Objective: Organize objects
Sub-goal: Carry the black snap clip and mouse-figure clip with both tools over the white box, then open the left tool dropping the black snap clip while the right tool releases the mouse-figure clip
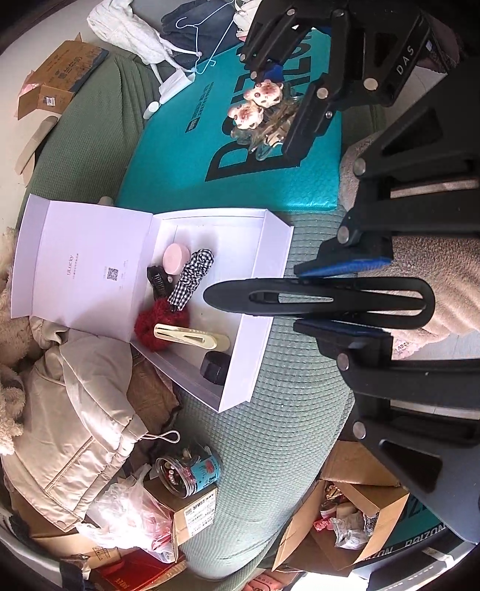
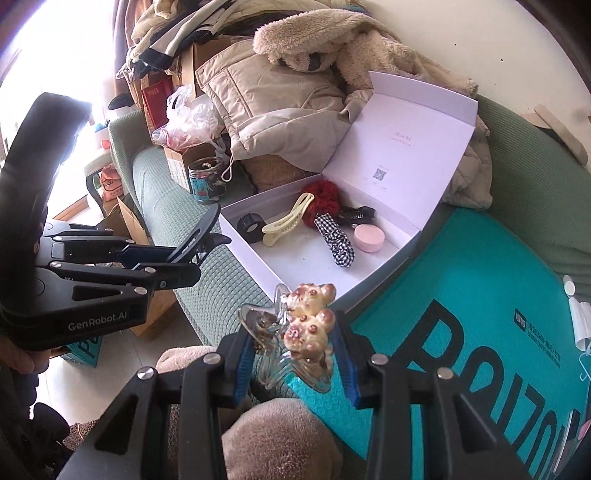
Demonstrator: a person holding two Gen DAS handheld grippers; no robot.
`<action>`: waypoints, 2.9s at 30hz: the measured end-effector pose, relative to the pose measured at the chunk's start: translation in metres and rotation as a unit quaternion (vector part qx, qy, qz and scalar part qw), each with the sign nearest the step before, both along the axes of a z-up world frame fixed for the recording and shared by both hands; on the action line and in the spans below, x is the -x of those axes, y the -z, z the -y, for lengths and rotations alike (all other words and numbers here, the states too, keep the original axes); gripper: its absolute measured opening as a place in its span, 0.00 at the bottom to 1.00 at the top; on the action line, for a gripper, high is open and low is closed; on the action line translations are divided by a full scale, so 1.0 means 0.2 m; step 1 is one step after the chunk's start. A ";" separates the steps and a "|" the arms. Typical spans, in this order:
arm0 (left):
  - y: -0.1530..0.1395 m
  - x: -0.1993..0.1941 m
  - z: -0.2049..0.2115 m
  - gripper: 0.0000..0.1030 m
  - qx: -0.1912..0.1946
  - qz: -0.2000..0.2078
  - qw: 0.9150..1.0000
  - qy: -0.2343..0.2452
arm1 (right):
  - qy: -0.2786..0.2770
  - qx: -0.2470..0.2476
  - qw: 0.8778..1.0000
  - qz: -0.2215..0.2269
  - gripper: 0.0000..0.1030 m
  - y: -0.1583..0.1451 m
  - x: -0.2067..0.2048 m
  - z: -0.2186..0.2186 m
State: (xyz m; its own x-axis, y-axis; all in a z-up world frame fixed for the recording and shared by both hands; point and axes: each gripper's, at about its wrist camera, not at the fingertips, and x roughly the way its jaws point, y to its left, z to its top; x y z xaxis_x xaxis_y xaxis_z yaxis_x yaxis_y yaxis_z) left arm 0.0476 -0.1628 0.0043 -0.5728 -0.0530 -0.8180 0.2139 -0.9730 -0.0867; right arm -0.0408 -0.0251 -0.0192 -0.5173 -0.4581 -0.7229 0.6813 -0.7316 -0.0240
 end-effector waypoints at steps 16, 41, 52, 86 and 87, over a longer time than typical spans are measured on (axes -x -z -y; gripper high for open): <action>0.06 0.33 0.10 0.21 -0.008 0.005 1.000 0.016 | 0.000 0.006 1.000 0.015 0.38 0.06 0.28 0.10; 0.28 0.78 0.26 0.21 -0.004 0.032 0.998 0.058 | 0.012 -0.011 1.000 0.006 0.38 0.19 0.71 0.26; 0.40 0.88 0.30 0.21 -0.003 0.057 0.996 0.069 | 0.012 -0.022 0.999 0.026 0.38 0.29 0.79 0.31; 0.56 1.10 0.32 0.21 0.020 0.084 0.992 0.089 | 0.007 -0.057 0.996 0.071 0.39 0.49 0.92 0.37; 0.56 1.11 0.32 0.21 0.018 0.084 0.992 0.089 | 0.007 -0.058 0.996 0.070 0.39 0.49 0.93 0.37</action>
State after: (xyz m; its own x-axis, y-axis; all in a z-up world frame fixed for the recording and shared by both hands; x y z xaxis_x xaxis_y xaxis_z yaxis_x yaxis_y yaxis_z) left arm -0.1738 -0.2272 -0.1087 -0.4310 0.0052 -0.9023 0.0474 -0.9985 -0.0284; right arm -0.2268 -0.0994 -0.1171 -0.4131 -0.3607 -0.8362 0.6739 -0.7387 -0.0143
